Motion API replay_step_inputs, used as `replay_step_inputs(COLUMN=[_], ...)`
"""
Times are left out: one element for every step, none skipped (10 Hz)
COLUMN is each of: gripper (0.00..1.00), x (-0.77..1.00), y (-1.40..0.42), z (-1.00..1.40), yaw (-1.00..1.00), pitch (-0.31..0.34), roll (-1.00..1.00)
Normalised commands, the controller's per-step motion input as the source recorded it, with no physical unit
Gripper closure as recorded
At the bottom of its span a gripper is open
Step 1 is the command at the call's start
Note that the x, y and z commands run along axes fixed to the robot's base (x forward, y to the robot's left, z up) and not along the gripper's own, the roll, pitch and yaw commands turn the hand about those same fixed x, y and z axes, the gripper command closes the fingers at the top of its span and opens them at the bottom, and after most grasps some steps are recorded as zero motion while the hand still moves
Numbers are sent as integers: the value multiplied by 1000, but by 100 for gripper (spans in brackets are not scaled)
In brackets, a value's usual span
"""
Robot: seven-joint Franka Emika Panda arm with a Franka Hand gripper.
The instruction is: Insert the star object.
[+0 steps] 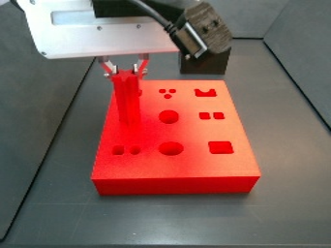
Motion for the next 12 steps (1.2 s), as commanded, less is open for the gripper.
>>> replay_step_inputs(gripper=[100,100,100,100,100,100,100,100,100,100,100,100], x=[214,243,306,429,651,477,360,340,129,0,0,0], y=[-209,-217,-209,-137,-14,0,200,314,217,-17,0,0], z=[-594,-629,-663,-654,-657,-611,-666,-677,-737,0,0,0], yaw=[0,0,-34,-126,-334,-449,-580,-606,-651,0,0,0], pitch=[96,97,89,79,84,137,150,147,144,0,0,0], roll=[336,320,306,320,319,287,187,169,94,40,13,0])
